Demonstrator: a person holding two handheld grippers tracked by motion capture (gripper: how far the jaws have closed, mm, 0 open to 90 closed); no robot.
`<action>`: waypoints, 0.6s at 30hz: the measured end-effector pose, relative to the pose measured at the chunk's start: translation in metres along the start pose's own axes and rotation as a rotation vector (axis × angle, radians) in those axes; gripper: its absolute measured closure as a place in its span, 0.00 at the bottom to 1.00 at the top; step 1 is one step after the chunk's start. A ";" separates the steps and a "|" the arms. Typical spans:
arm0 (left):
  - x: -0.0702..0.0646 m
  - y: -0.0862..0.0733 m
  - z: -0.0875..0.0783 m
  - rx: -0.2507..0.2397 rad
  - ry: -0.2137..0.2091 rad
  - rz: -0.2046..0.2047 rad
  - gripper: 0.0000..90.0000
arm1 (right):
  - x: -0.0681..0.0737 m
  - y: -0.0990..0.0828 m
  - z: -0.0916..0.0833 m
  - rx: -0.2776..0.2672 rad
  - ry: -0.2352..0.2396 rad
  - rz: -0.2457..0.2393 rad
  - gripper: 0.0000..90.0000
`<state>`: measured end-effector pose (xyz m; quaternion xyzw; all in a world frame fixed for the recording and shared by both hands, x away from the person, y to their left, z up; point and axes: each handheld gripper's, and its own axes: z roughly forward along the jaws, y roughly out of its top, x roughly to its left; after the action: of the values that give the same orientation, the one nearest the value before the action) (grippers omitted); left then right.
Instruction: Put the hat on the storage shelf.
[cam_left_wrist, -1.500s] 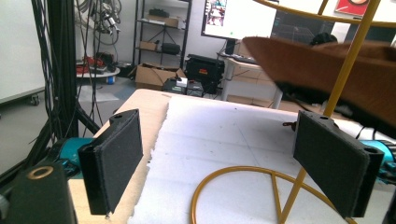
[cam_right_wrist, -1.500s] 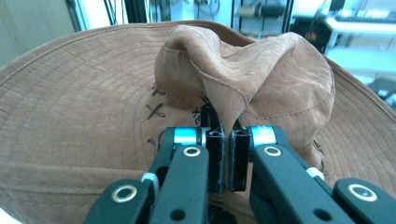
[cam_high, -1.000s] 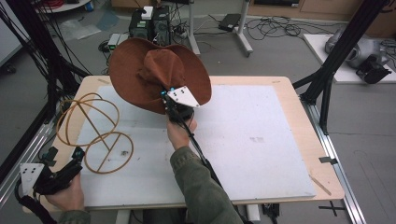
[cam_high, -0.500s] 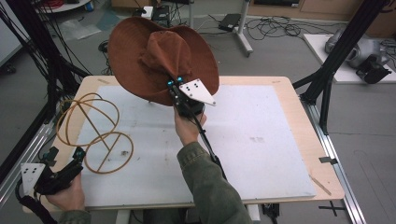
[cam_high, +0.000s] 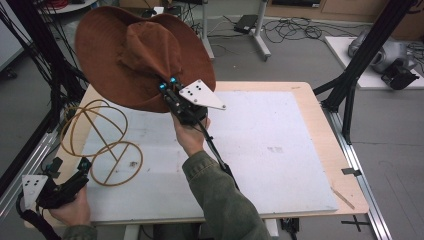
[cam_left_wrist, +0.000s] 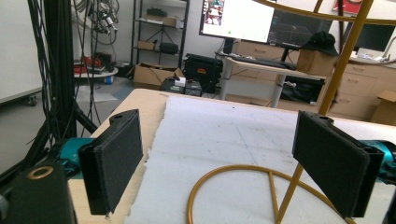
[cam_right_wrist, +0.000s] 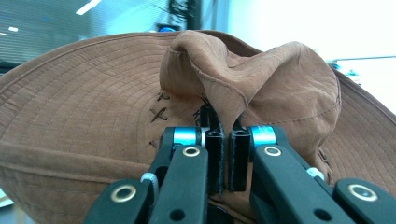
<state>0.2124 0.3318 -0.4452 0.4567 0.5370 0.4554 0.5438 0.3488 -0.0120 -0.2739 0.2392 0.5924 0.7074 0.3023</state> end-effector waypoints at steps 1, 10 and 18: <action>0.000 0.000 0.000 0.000 0.000 0.000 0.18 | 0.004 0.002 0.001 -0.009 0.019 0.000 0.99; 0.001 0.000 0.000 -0.003 -0.001 -0.004 0.18 | 0.033 0.016 0.006 -0.050 0.206 0.013 0.99; 0.003 0.000 -0.001 -0.003 0.000 -0.013 0.18 | 0.051 0.022 0.015 -0.059 0.393 0.001 0.99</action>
<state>0.2115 0.3346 -0.4459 0.4522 0.5391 0.4526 0.5477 0.3197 0.0321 -0.2509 0.0877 0.6190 0.7577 0.1872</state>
